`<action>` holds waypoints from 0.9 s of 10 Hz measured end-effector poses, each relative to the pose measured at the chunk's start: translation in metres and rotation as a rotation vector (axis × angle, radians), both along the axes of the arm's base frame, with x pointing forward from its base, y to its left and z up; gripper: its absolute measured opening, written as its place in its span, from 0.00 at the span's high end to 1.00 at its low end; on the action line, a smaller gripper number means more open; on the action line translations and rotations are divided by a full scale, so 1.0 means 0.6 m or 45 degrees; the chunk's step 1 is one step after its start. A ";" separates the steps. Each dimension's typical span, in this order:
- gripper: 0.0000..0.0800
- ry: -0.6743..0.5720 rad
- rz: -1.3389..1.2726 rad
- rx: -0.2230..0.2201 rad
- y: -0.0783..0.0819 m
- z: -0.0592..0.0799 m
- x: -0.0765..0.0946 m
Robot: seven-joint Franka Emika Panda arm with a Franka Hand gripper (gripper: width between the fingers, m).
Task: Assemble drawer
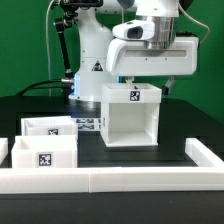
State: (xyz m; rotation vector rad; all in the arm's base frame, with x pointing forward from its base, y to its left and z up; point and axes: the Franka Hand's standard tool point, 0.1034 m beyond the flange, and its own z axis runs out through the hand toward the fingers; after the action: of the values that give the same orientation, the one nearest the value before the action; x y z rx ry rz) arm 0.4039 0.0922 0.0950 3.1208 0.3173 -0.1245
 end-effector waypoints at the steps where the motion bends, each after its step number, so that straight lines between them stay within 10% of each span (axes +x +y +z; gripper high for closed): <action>1: 0.33 0.000 0.000 0.000 0.000 0.000 0.000; 3: 0.50 0.000 0.000 0.000 0.000 0.000 0.000; 5: 0.92 0.000 0.000 0.000 0.000 0.000 0.000; 9: 0.95 -0.001 0.001 0.000 0.000 0.000 0.000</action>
Offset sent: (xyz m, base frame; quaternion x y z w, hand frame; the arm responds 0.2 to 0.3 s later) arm 0.0000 0.0000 0.0000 0.0000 0.0000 0.0000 1.0000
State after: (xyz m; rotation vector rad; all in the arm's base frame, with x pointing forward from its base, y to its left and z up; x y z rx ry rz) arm 0.4041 0.0921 0.0950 3.1208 0.3183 -0.1236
